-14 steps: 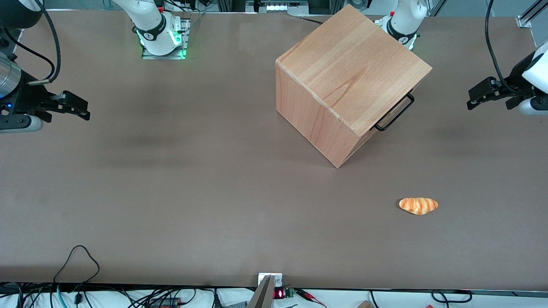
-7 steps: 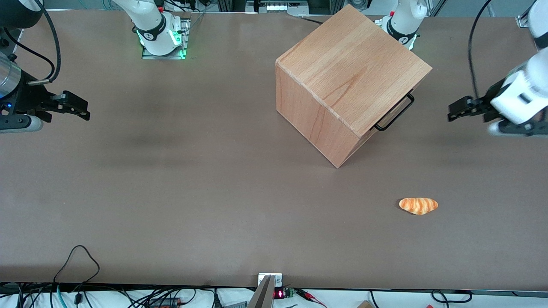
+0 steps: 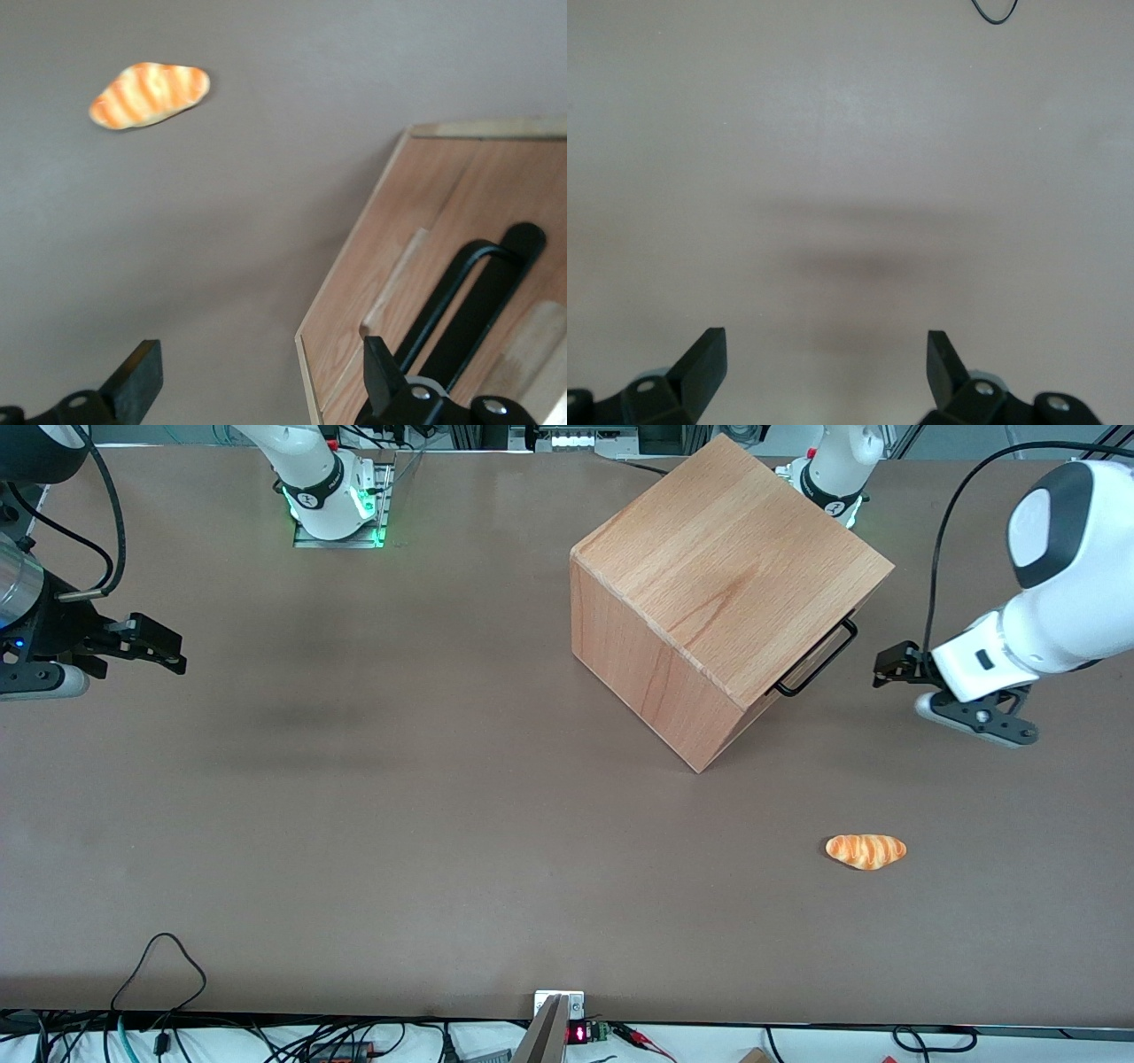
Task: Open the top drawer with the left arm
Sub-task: 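Move the open left gripper toward the black drawer handle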
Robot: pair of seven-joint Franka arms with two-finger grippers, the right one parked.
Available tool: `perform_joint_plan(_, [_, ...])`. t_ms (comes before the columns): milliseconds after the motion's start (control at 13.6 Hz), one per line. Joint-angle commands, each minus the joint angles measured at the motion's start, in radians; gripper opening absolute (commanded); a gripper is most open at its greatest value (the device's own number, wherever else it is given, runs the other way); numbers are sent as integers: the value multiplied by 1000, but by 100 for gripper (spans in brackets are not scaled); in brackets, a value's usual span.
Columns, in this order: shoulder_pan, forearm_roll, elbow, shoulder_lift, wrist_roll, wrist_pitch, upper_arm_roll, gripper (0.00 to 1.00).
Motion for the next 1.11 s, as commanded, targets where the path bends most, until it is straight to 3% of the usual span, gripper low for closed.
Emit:
perform_joint_plan(0, [-2, -17, -46, -16, 91, 15, -28, 100])
perform_joint_plan(442, [-2, -100, -83, -12, 326, 18, -34, 100])
perform_joint_plan(1032, [-2, -149, -123, -7, 487, 26, -35, 100])
